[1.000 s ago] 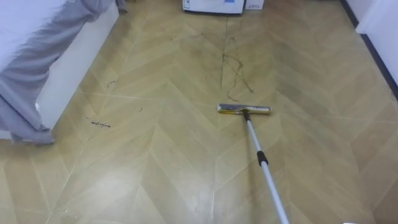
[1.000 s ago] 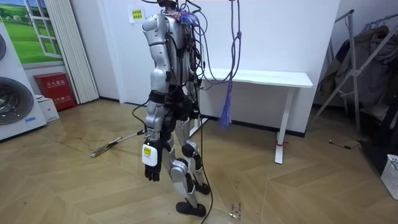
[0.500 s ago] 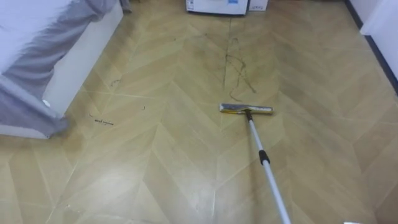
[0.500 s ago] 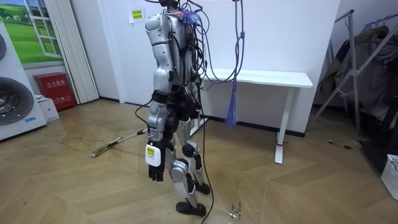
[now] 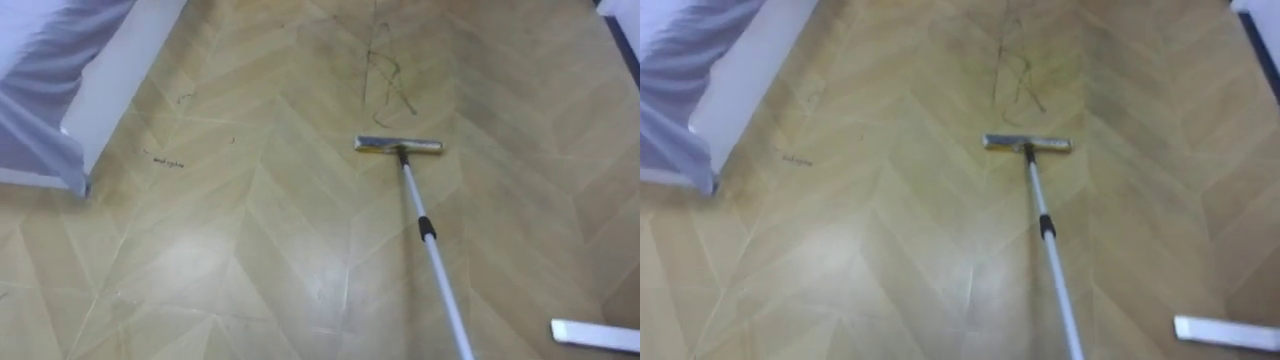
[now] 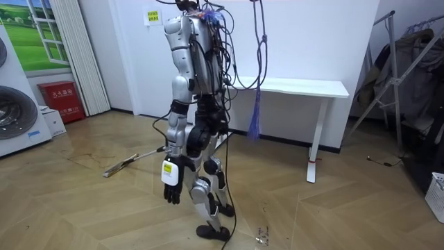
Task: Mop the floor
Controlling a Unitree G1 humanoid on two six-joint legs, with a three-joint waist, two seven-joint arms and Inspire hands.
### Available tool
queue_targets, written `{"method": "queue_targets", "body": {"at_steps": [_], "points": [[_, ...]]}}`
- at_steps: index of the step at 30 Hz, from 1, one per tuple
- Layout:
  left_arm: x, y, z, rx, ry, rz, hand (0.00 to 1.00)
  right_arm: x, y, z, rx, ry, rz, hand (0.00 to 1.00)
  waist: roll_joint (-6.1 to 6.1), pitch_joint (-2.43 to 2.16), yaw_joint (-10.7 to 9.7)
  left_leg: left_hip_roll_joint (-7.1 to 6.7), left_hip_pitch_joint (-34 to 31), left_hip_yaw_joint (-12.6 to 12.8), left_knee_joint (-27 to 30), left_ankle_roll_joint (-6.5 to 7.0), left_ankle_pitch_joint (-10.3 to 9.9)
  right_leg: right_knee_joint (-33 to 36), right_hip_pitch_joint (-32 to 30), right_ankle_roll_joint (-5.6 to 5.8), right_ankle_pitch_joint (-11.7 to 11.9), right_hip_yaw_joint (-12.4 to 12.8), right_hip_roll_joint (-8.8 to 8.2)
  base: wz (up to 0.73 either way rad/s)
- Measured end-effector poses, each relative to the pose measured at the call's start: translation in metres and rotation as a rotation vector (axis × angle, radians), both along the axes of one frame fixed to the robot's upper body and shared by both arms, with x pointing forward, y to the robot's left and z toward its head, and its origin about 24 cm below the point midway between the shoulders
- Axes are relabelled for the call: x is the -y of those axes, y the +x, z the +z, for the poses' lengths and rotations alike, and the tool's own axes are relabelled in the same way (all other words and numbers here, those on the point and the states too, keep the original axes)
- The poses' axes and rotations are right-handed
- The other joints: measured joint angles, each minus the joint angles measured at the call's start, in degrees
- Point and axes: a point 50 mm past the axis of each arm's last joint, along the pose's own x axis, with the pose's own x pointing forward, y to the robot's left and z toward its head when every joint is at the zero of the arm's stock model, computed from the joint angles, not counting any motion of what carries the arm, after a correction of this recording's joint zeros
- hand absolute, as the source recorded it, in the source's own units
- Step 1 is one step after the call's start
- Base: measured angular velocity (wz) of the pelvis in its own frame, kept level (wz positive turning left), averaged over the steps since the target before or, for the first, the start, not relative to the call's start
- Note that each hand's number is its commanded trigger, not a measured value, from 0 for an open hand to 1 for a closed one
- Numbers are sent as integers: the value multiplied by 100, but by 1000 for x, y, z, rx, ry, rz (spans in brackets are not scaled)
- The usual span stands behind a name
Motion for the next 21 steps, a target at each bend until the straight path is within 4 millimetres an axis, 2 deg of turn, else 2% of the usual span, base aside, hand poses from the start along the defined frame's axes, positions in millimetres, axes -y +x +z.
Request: {"method": "queue_targets", "body": {"at_steps": [2, 4, 10, 12, 14, 15, 17, 18, 19, 20, 21], "points": [[-1, -1, 0, -1, 15, 8, 0, 2, -4, 0, -15, -9, -9, 100, -18, -27, 34, -23, -264, 78, 28, -3, 1, 284, -417, -44, -29, 38, -78, -10], [-2, -6, 0, -17, 19, 11, 0, 4, -8, 0, -31, -12, -7, 100, -39, -24, 37, -29, -457, 147, 142, -2, 0, 465, -656, -70, -47, 81, -117, -14], [-2, -3, 0, -8, 35, 12, 0, 4, -16, 0, -43, -9, -33, 100, -63, -2, -81, -94, -1317, 64, 772, -7, -7, 1039, -1417, -133, -175, 63, -248, 12], [-2, -5, 0, -16, 36, 11, 0, 4, -19, 0, -45, -6, -49, 100, -22, 2, -41, -74, -1500, 19, 1006, -15, -71, 1181, -1539, -146, -231, 49, -243, 6], [0, -7, -1, -22, 33, 21, 0, 4, -20, 0, -45, -1, -61, 100, 30, -4, 36, -19, -1750, 18, 1382, -29, -255, 1498, -1763, -185, -336, 40, -245, 0], [0, -7, -1, -21, 29, 35, 0, 4, -19, 0, -41, -1, -63, 100, 67, 8, 62, 1, -1820, -2, 1513, -39, -305, 1593, -1790, -211, -366, 1, -245, 0], [1, -7, -2, -16, 30, 57, 0, 4, -18, 0, -43, -8, -70, 100, 146, 23, 151, 35, -2111, -86, 2080, -76, -524, 2032, -1964, -288, -596, -82, -272, 10], [1, -7, -2, -15, 31, 64, 0, 4, -16, 0, -44, -10, -72, 100, 161, 20, 164, 38, -2186, -103, 2233, -107, -571, 2158, -2025, -272, -668, -82, -271, 18], [1, -8, -2, -13, 33, 86, 0, 5, -6, 1, -26, -14, -74, 100, 168, 16, 198, 41, -2379, -106, 2585, -149, -620, 2416, -2157, -241, -836, -67, -267, 14], [1, -8, -2, -10, 36, 104, 0, 8, 3, 2, -12, -24, -75, 100, 168, 13, 269, 67, -2687, -100, 3187, -243, -565, 2699, -2291, -274, -960, -36, -246, 7], [1, -8, -2, -10, 38, 106, 0, 9, 10, 3, -3, -31, -73, 100, 156, 21, 324, 115, -2908, -92, 3602, -408, -412, 2847, -2355, -308, -1028, -4, -224, -17]]}}
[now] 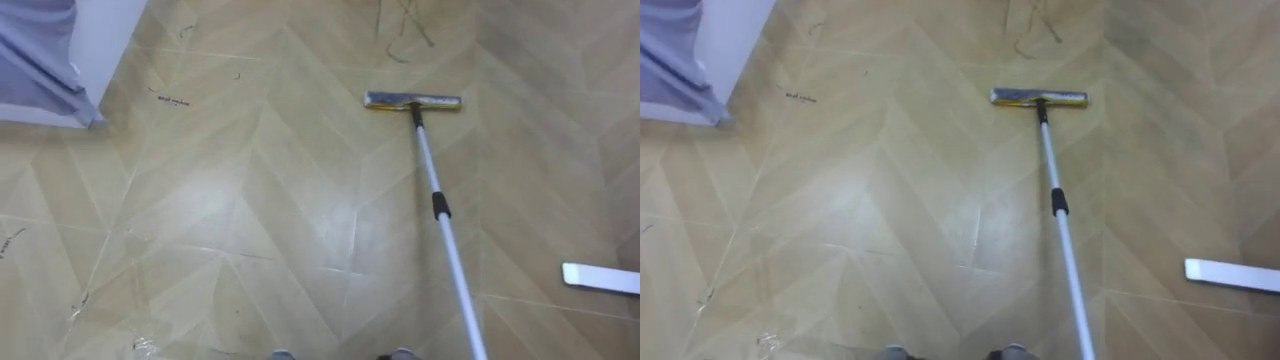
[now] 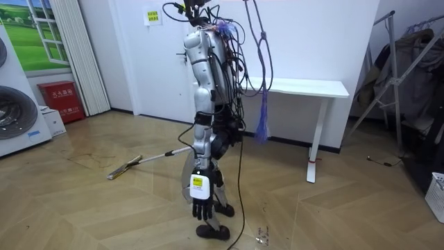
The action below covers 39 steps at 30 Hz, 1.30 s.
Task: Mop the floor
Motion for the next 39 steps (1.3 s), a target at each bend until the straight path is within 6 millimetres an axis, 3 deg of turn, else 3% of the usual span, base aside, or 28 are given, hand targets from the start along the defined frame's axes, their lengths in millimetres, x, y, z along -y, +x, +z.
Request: {"method": "queue_targets", "body": {"at_steps": [1, 2, 3, 4, 6, 7, 8, 10, 11, 12, 13, 14, 16, 17, 18, 19, 20, 22, 25, 27, 29, 32, 33, 34, 35, 36, 37, 39], "points": [[-1, -2, 0, 0, 3, 20, 0, 2, 17, 3, 19, -11, 4, 100, -101, 35, 159, 60, -493, 33, 822, -188, 622, 282, -126, -68, -99, 150, 42, -47], [1, -3, 0, 4, -3, 50, 0, 5, 39, 8, 56, -15, 13, 100, -215, 63, 339, 123, -1059, 38, 1699, -258, 1643, 452, -231, -118, -127, 280, 99, -61], [3, -5, -1, 1, -9, 60, 0, 7, 52, 12, 84, -15, 20, 100, -236, 74, 455, 174, -1395, 38, 2226, -322, 2102, 524, -254, -177, -139, 299, 118, -75], [5, -6, -2, 4, -19, 61, 0, 9, 75, 19, 141, -7, 29, 100, -262, 84, 580, 247, -1991, 56, 3336, -296, 2221, 627, -263, -222, -128, 321, 102, -59], [4, -7, -1, 14, -20, 60, 0, 8, 102, 28, 210, 32, 43, 100, -335, 80, 726, 310, -2605, 143, 4116, -35, 2011, 650, -255, -196, -142, 378, 19, -38], [3, -6, -1, 25, -22, 57, 0, 7, 112, 32, 237, 56, 41, 100, -414, 140, 757, 312, -2702, 225, 3902, 39, 1824, 622, -206, -158, -162, 461, -36, -6], [3, -7, -2, 26, -26, 55, 0, 8, 113, 32, 244, 63, 35, 100, -425, 132, 755, 295, -2673, 227, 3635, 43, 1744, 595, -181, -112, -187, 488, -33, 25], [3, -2, -1, 47, -53, 45, 0, 16, 99, 30, 228, 67, -2, 100, -380, 117, 743, 274, -2014, 247, 1533, 2, 1474, 559, -110, 64, -287, 484, -10, 44], [4, -6, -2, 27, -68, 26, 0, 24, 83, 27, 196, 53, -11, 100, -259, 38, 743, 288, -1508, 235, 389, 32, 1350, 555, -89, 144, -349, 447, 25, 30], [4, -7, -2, 16, -78, 15, 0, 29, 74, 26, 179, 43, -23, 100, -160, -4, 732, 280, -1253, 229, -61, 54, 1295, 553, -52, 187, -401, 418, 12, 29], [4, -9, -3, -11, -94, 0, 0, 39, 50, 24, 130, 17, -41, 100, -64, -29, 641, 230, -798, 258, -751, 150, 981, 526, 75, 306, -503, 368, -59, 53], [2, -4, -2, -21, -94, -14, 0, 45, 26, 21, 71, 0, -59, 100, -14, -60, 489, 28, -625, 318, -984, 397, 735, 457, 204, 399, -567, 378, -235, 65], [0, -2, -2, -22, -98, -10, 0, 50, -13, 18, -42, -30, -80, 100, -24, -103, 310, -143, -383, 516, -1125, 713, 455, 350, 425, 554, -515, 523, -404, 42], [-1, -1, -1, -17, -97, 0, 0, 51, -32, 18, -91, -42, -96, 100, 7, -119, 252, -268, -309, 545, -1051, 821, 271, 842, 235, 579, -273, 729, -425, 6], [-2, 1, -1, -9, -94, 3, 0, 51, -41, 17, -112, -44, -103, 100, 30, -120, 222, -303, -290, 535, -961, 833, 176, 1177, 67, 573, -19, 834, -425, -4], [-3, 4, 0, 9, -83, 11, 0, 46, -58, 15, -147, -34, -121, 100, 123, -101, 154, -312, -205, 497, -806, 880, -62, 1741, -190, 615, 517, 1005, -374, 0], [-4, 7, 1, 21, -75, 8, 0, 42, -65, 14, -163, -23, -129, 100, 161, -98, 125, -313, -150, 486, -765, 900, -160, 1946, -300, 635, 688, 1072, -336, -9], [-4, 18, 4, 79, -49, -6, 0, 25, -72, 8, -190, 23, -145, 100, 195, -72, -57, -315, -27, 489, -795, 986, -360, 2155, -881, 690, 720, 1158, -217, -12], [1, 26, 5, 120, -47, -19, 0, 10, -72, 3, -188, 52, -151, 100, 239, -58, -154, -311, 103, 496, -928, 1019, -532, 956, -1423, 694, 717, 1115, 6, -12], [6, 23, 3, 105, -52, -26, 0, 8, -69, 2, -184, 49, -151, 100, 253, -47, -157, -318, 316, 495, -1048, 1002, -670, 66, -1506, 603, 809, 1033, 135, -12], [7, 12, 1, 63, -44, -10, 0, 9, -56, 2, -177, 27, -152, 100, 216, -23, -147, -320, 757, 490, -1145, 934, -925, -715, -1375, 370, 1064, 715, 189, -2], [3, 7, 1, 37, -16, 17, 0, 13, -27, 4, -143, -19, -164, 100, 154, 4, -5, -233, 1156, 518, -731, 724, -1138, -489, -949, 227, 1048, 545, 177, 8], [2, 9, 2, 44, -11, 16, 0, 15, -17, 6, -126, -28, -166, 100, 130, 21, 43, -162, 1090, 565, -400, 576, -1051, -390, -905, 198, 971, 554, 204, -19], [0, 12, 3, 56, 5, 15, 0, 20, 9, 11, -75, -50, -155, 100, 64, 64, 170, -21, 842, 593, 333, 297, -698, -198, -838, 45, 849, 581, 260, -34], [-1, 13, 4, 66, 15, 23, 0, 26, 39, 18, -1, -68, -142, 100, -62, 97, 285, 51, 566, 593, 968, 216, -222, -48, -799, -2, 666, 647, 312, -34], [-1, 14, 4, 76, 16, 33, 0, 29, 54, 22, 39, -73, -136, 100, -97, 92, 324, 94, 404, 584, 1239, 147, -13, 2, -791, -13, 586, 673, 342, -17], [-2, 20, 6, 105, 16, 43, 0, 32, 78, 30, 117, -78, -127, 100, -139, 100, 385, 133, 33, 472, 1531, 66, 65, 73, -779, -16, 463, 689, 402, 0], [-5, 26, 9, 133, 23, 41, 0, 31, 110, 41, 240, -60, -130, 100, -249, 128, 536, 213, -432, 452, 1242, 198, -18, 107, -675, -15, 331, 701, 433, -4]]}}
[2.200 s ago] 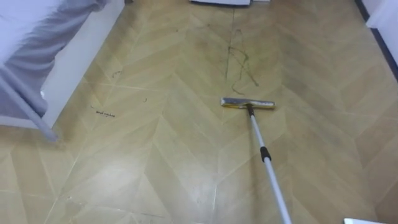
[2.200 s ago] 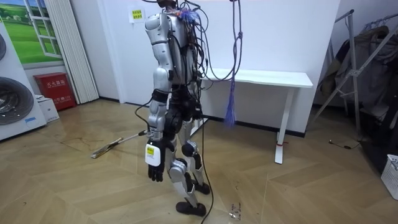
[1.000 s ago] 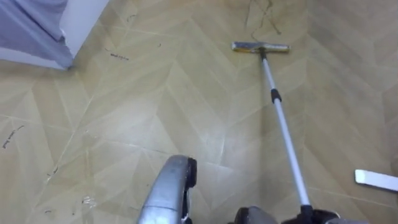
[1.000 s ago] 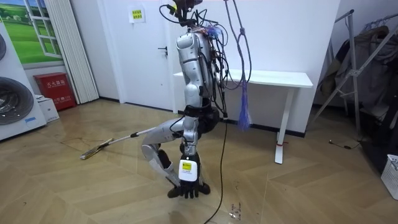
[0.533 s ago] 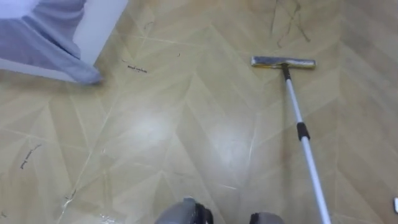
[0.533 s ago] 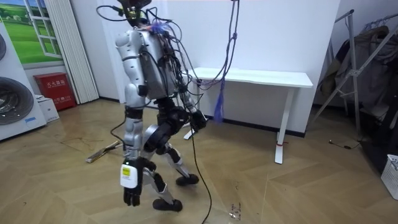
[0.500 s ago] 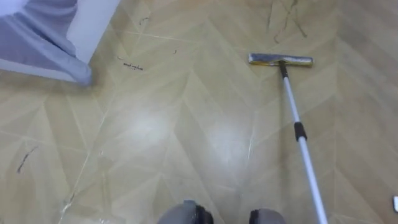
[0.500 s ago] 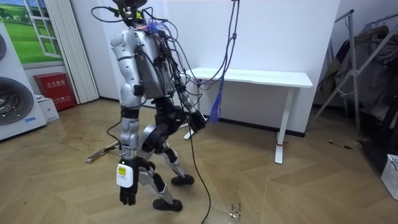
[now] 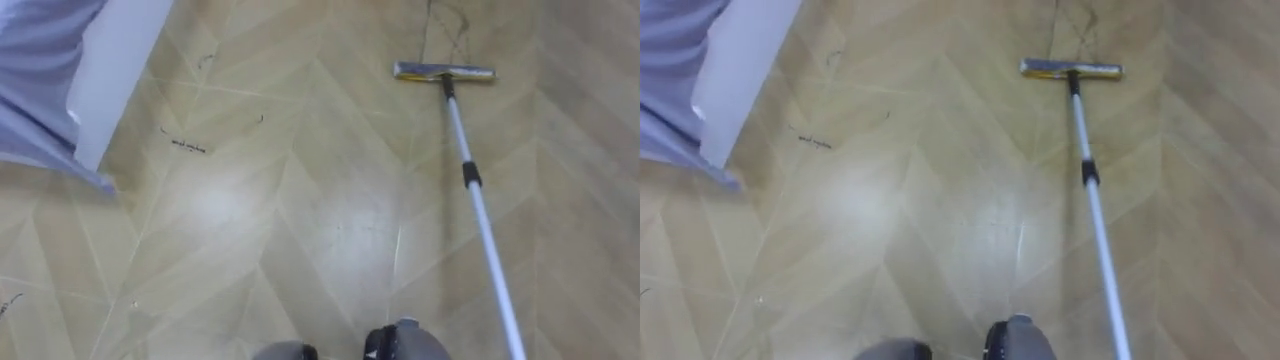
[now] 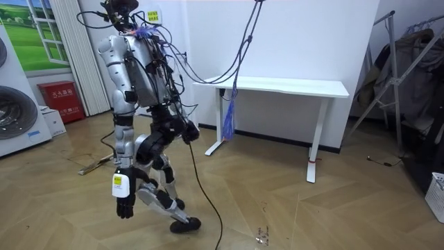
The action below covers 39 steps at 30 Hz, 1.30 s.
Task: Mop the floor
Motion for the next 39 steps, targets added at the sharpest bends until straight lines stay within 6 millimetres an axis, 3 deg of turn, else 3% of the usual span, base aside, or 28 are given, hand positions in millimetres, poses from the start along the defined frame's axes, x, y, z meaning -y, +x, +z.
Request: {"method": "queue_targets", "body": {"at_steps": [2, 3, 4, 5, 7, 9, 10, 11, 13, 14, 17, 18, 19, 20, 22, 24, 25, 26, 27, 28, 29, 31, 33, 34, 35, 36, 37, 39], "points": [[0, -1, 0, 0, 0, -3, 0, -5, 17, 5, 77, 43, -18, 100, -91, 13, 94, 11, -285, -74, -975, -7, 3, -130, 245, 30, -128, -8, 3, 5], [0, -5, -1, -9, -8, -2, 0, -7, 17, 5, 93, 69, -41, 100, -84, 8, 96, -27, -313, -134, -1950, -97, 123, -278, 488, 83, -225, -36, 2, 17], [0, -6, -1, -13, -15, -1, 0, -8, 9, 0, 84, 93, -64, 100, -80, -4, 90, -53, -323, -163, -2489, 45, 476, -383, 743, 156, -352, -49, -27, 24], [-1, -11, -2, -27, -27, 3, 0, -7, -9, -7, 50, 112, -93, 100, -63, -91, 45, -91, -207, -99, -2597, 259, 628, -449, 958, 277, -504, -52, -89, 30], [1, -9, -2, -26, -44, -3, 0, -1, -44, -16, -15, 114, -149, 100, 15, -114, -103, -280, 19, -37, -2584, 562, 485, -377, 1187, 403, -605, 57, -219, 65], [2, -2, -1, 2, -47, -17, 0, 5, -86, -23, -123, 90, -188, 100, 96, -148, -171, -385, 224, 136, -2580, 712, 269, 43, 1167, 621, -497, 133, -382, 48], [3, 2, 0, 19, -47, -19, 0, 8, -113, -26, -190, 75, -202, 100, 177, -158, -210, -478, 343, 144, -2540, 754, 117, 485, 1048, 786, -265, 247, -461, 13], [3, 3, 0, 29, -46, -19, 0, 8, -135, -28, -242, 66, -213, 100, 274, -188, -272, -543, 444, 140, -2542, 796, -11, 877, 897, 835, 49, 324, -452, 3], [4, 4, 0, 41, -43, -23, 0, 6, -160, -29, -299, 57, -230, 100, 429, -198, -325, -562, 552, 109, -2584, 818, -136, 1329, 543, 858, 329, 503, -440, -19], [4, 4, 0, 41, -42, -24, 0, 4, -164, -30, -309, 58, -231, 100, 474, -182, -368, -571, 597, 94, -2624, 818, -155, 1336, 426, 866, 309, 513, -441, -26], [6, 4, 0, 42, -32, -22, 0, -11, -176, -35, -351, 82, -213, 100, 580, -175, -635, -615, 825, 76, -2894, 757, -193, 265, -212, 844, 237, 601, -454, -11], [6, 3, -1, 42, -33, -19, 0, -13, -176, -36, -353, 86, -209, 100, 563, -169, -667, -614, 868, 82, -2908, 738, -221, -79, -249, 796, 287, 607, -453, -6], [7, 2, -1, 37, -35, -18, 0, -17, -176, -37, -359, 93, -200, 100, 513, -141, -706, -616, 975, 102, -2890, 681, -311, -742, -241, 708, 497, 593, -445, -5], [10, 0, -2, 26, -42, -13, 0, -18, -176, -37, -369, 92, -197, 100, 459, -122, -688, -565, 1049, 80, -2807, 596, -443, -794, -184, 645, 740, 523, -382, -13], [11, -4, -3, 7, -46, -5, 0, -16, -160, -37, -362, 83, -176, 100, 496, -137, -580, -407, 1135, 14, -2633, 423, -571, -807, -32, 478, 677, 380, -253, -24], [9, -3, -3, 9, -45, 13, 0, -11, -141, -34, -335, 76, -166, 100, 488, -133, -566, -392, 1075, -99, -2193, 325, -619, -593, 34, 335, 440, 270, -238, 12], [7, -1, -2, 16, -49, 32, 0, -3, -127, -30, -318, 56, -165, 100, 438, -102, -511, -280, 888, -76, -1587, 218, -556, -363, 54, 284, 257, 246, -207, 6], [3, -2, -1, 19, -54, 65, 0, 7, -108, -24, -283, 29, -151, 100, 388, -86, -353, -124, 639, -69, -902, -31, -363, -111, 49, 244, 76, 275, -101, -12], [1, -4, -1, 17, -52, 77, 0, 12, -95, -20, -259, 15, -139, 100, 369, -85, -284, -86, 514, -74, -573, -108, -211, 27, 37, 214, -10, 276, -99, -34], [-3, -5, 0, 9, -33, 72, 0, 21, -68, -11, -197, -15, -102, 100, 281, -50, -196, -6, 214, -99, 82, -208, 238, 264, 24, 194, -168, 303, -68, -27], [-6, -7, 1, -2, -12, 49, 0, 27, -40, -1, -122, -40, -62, 100, 165, -13, -109, 29, -72, -127, 567, -239, 789, 437, 24, 176, -287, 374, -18, -17], [-7, -9, 1, -11, -7, 25, 0, 32, -11, 11, -20, -51, -26, 100, 69, -33, -11, 57, -388, -187, 839, -276, 1127, 532, 50, 127, -401, 419, 65, 8], [-6, -8, 1, 1, -20, 11, 0, 34, 6, 19, 37, -36, -23, 100, -1, -4, 156, 109, -553, -140, 243, -200, 807, 524, 96, 65, -432, 428, 120, 4], [-4, -11, 1, 2, -34, 9, 0, 32, 12, 21, 59, -18, -25, 100, -31, -5, 186, 73, -540, -136, -530, -188, 587, 443, 190, 81, -448, 426, 150, 0], [-3, -17, 0, -11, -51, 8, 0, 30, 10, 19, 59, 3, -28, 100, 11, -36, 199, 38, -452, -161, -1447, -163, 559, 279, 323, 119, -452, 400, 152, 0], [-3, -19, 0, -17, -60, 6, 0, 30, 7, 18, 53, 9, -26, 100, -11, -23, 200, 28, -396, -151, -1936, -149, 577, 180, 397, 142, -461, 384, 152, 3], [-3, -21, 0, -28, -68, 0, 0, 29, -2, 13, 33, 17, -28, 100, -1, -39, 186, 19, -336, -86, -2344, 56, 700, 11, 533, 201, -490, 381, 123, 15], [-2, -18, -1, -23, -83, -2, 0, 29, -25, 4, -20, 27, -42, 100, 3, -62, 87, -88, -132, -58, -2566, 217, 624, -321, 786, 338, -488, 324, 15, 27]]}}
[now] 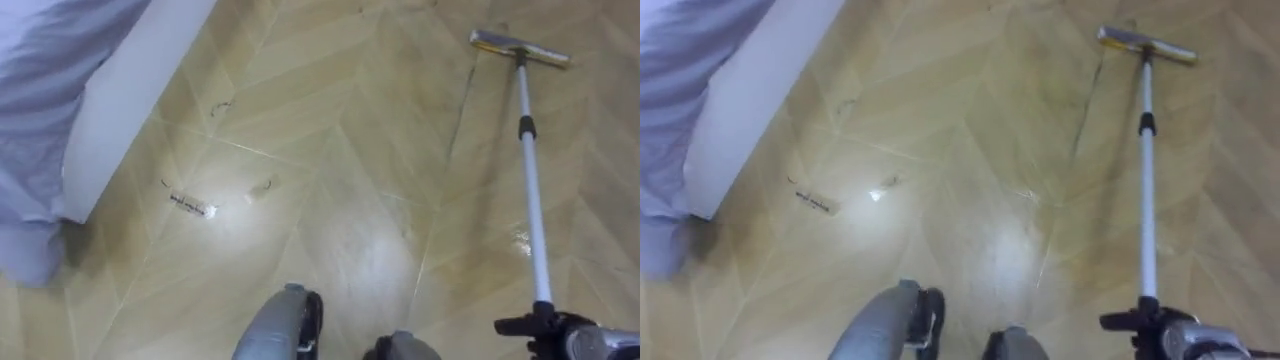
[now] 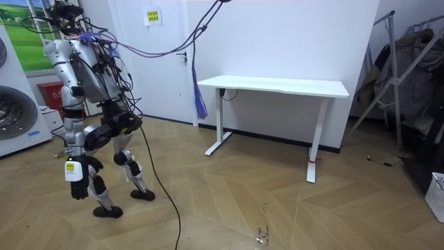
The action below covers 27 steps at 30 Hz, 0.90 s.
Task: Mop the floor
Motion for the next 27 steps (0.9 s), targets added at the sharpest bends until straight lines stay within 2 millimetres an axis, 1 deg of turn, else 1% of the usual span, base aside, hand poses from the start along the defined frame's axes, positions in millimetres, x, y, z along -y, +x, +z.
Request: {"method": "queue_targets", "body": {"at_steps": [1, 2, 3, 4, 5, 6, 7, 8, 9, 10, 11, 12, 13, 14, 15, 16, 17, 18, 19, 20, 21, 22, 23, 24, 25, 26, 27], "points": [[2, 2, 0, -2, -2, -18, 0, 3, -21, -5, -56, -6, -8, 100, 48, -18, -15, -73, 111, 14, -45, 154, -96, -127, 158, 23, -1, -40, -85, 22], [2, 7, 0, 10, -5, -25, 0, 6, -42, -9, -117, -20, -4, 100, 72, -29, -35, -167, 217, 48, -41, 240, -222, -22, 231, 46, -11, -32, -178, 18], [3, 9, 0, 17, -7, -26, 0, 7, -51, -11, -144, -28, -5, 100, 95, -39, -64, -214, 261, 74, -28, 313, -264, 128, 215, 99, 21, -42, -214, 21], [5, 11, 0, 25, -11, -25, 0, 9, -69, -13, -189, -46, -10, 100, 192, -73, -164, -336, 337, 73, 14, 395, -394, 474, 132, 290, 153, -51, -327, 28], [8, 15, 0, 38, -16, -29, 0, 10, -83, -15, -231, -62, -8, 100, 305, -88, -268, -427, 434, 63, 57, 470, -515, 884, 22, 357, 368, 5, -401, 25], [10, 17, 0, 42, -17, -28, 0, 10, -91, -16, -250, -67, -14, 100, 358, -98, -331, -461, 488, 53, 65, 502, -585, 1062, -66, 383, 491, 60, -411, 15], [13, 19, 0, 50, -18, -29, 0, 8, -104, -18, -282, -72, -21, 100, 465, -105, -406, -551, 605, -22, 46, 544, -676, 1360, -187, 434, 661, 154, -421, 0], [14, 20, 0, 57, -15, -26, 0, 2, -111, -22, -299, -70, -23, 100, 527, -114, -468, -568, 690, -32, -13, 571, -733, 1381, -353, 457, 627, 280, -363, -5], [14, 21, 0, 60, -12, -25, 0, -1, -111, -23, -300, -66, -22, 100, 554, -102, -504, -570, 740, -31, -68, 580, -741, 1308, -448, 469, 606, 305, -338, -13], [15, 21, 0, 61, -5, -23, 0, -8, -112, -26, -298, -59, -22, 100, 579, -97, -594, -569, 817, -27, -193, 580, -741, 976, -657, 478, 599, 277, -309, -10], [14, 20, 0, 56, 0, -15, 0, -14, -113, -29, -298, -51, -20, 100, 579, -99, -656, -557, 904, -29, -300, 579, -740, 388, -767, 454, 629, 236, -283, -9], [14, 20, 0, 56, 3, -12, 0, -17, -113, -31, -298, -47, -19, 100, 575, -102, -664, -556, 949, -28, -334, 569, -746, 64, -801, 411, 688, 222, -275, -7], [13, 20, 0, 57, 15, -8, 0, -23, -113, -33, -298, -40, -18, 100, 547, -91, -675, -560, 1010, -37, -368, 531, -786, -529, -885, 332, 883, 157, -262, 0], [14, 19, 0, 55, 18, -4, 0, -26, -114, -34, -298, -33, -24, 100, 527, -77, -701, -555, 1061, -81, -342, 486, -861, -768, -938, 244, 1223, 93, -238, 11], [15, 18, -1, 46, 17, -4, 0, -27, -115, -34, -302, -32, -26, 100, 503, -79, -711, -549, 1088, -107, -317, 452, -904, -793, -903, 224, 1339, 71, -230, 8], [15, 17, -1, 34, 15, -2, 0, -28, -114, -35, -299, -33, -25, 100, 489, -80, -677, -519, 1143, -154, -264, 368, -964, -768, -797, 120, 1343, 27, -185, 4], [15, 15, -2, 26, 15, 8, 0, -28, -110, -35, -292, -31, -23, 100, 448, -54, -655, -483, 1180, -198, -166, 289, -1041, -682, -736, 69, 1265, -48, -160, 0], [14, 15, -2, 24, 14, 14, 0, -28, -107, -34, -289, -30, -26, 100, 427, -44, -646, -452, 1183, -205, -79, 249, -1080, -619, -707, 40, 1199, -89, -162, 14], [13, 15, -1, 26, 8, 35, 0, -27, -98, -33, -275, -29, -31, 100, 363, -29, -620, -437, 1181, -221, 130, 156, -1145, -438, -681, -6, 1026, -123, -168, 23], [13, 15, -1, 26, 2, 49, 0, -25, -88, -31, -253, -30, -56, 100, 338, -14, -604, -392, 1133, -235, 423, 89, -1180, -278, -645, -81, 846, -152, -167, 22], [13, 15, -1, 28, -3, 64, 0, -24, -81, -30, -232, -31, -64, 100, 330, -7, -573, -338, 1096, -209, 594, 69, -1191, -210, -627, -101, 781, -170, -151, 12], [11, 15, -1, 28, -4, 74, 0, -23, -63, -27, -192, -34, -70, 100, 253, 7, -491, -308, 1007, -160, 943, 55, -1181, 14, -643, -147, 629, -160, -157, 0], [10, 14, -1, 24, 2, 75, 0, -22, -42, -22, -143, -38, -69, 100, 214, 17, -432, -240, 909, -136, 1252, 49, -1180, 193, -661, -181, 498, -150, -132, -4], [10, 13, -1, 24, 7, 77, 0, -22, -30, -19, -108, -39, -71, 100, 184, 30, -417, -220, 859, -126, 1373, 25, -1166, 255, -668, -190, 450, -141, -112, 4], [7, 15, 1, 34, 19, 77, 0, -23, -7, -13, -38, -29, -78, 100, 128, 35, -404, -176, 736, -107, 1601, -183, -1043, 314, -680, -201, 393, -89, -66, 13], [6, 18, 2, 44, 25, 70, 0, -24, 7, -9, 16, -12, -94, 100, 18, 67, -355, -146, 549, -84, 1790, -359, -921, 302, -675, -216, 389, -39, -43, 13], [6, 18, 3, 51, 26, 66, 0, -23, 14, -6, 47, -3, -104, 100, 15, 48, -289, -148, 436, -101, 1712, -351, -931, 268, -669, -220, 389, -37, -38, 15]]}}
